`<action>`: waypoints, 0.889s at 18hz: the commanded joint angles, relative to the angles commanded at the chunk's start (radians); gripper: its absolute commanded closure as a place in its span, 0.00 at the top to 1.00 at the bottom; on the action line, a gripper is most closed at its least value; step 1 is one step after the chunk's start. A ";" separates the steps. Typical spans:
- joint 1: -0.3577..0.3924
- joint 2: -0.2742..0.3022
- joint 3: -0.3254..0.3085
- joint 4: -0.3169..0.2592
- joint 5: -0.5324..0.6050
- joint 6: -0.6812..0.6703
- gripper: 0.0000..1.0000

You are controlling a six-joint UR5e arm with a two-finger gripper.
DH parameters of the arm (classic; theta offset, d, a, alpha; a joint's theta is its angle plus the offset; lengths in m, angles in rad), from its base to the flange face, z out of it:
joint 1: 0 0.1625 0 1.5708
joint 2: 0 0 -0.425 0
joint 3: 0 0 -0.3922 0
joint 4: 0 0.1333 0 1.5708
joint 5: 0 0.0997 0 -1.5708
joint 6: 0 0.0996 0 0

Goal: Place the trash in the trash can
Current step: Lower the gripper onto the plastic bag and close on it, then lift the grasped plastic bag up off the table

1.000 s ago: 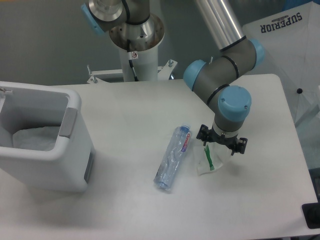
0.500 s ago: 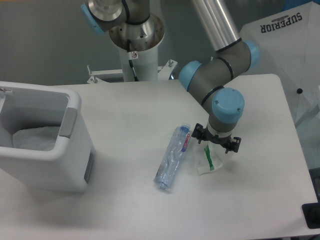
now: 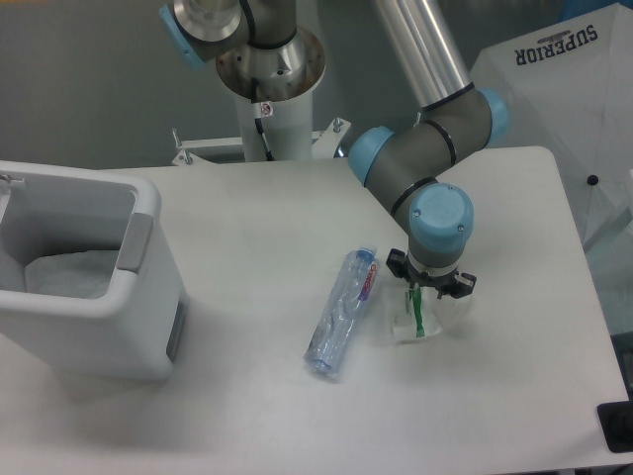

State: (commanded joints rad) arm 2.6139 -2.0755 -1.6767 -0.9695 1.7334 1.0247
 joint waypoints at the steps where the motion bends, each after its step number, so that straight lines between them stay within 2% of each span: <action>1: 0.000 0.000 0.005 0.000 0.000 -0.002 0.00; 6: 0.003 0.002 0.034 0.003 -0.006 0.011 0.00; 12: 0.008 -0.038 0.147 -0.002 -0.017 0.012 0.00; 16: 0.002 -0.034 0.173 -0.003 -0.113 0.012 0.00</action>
State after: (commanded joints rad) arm 2.6155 -2.1092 -1.5034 -0.9725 1.6201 1.0370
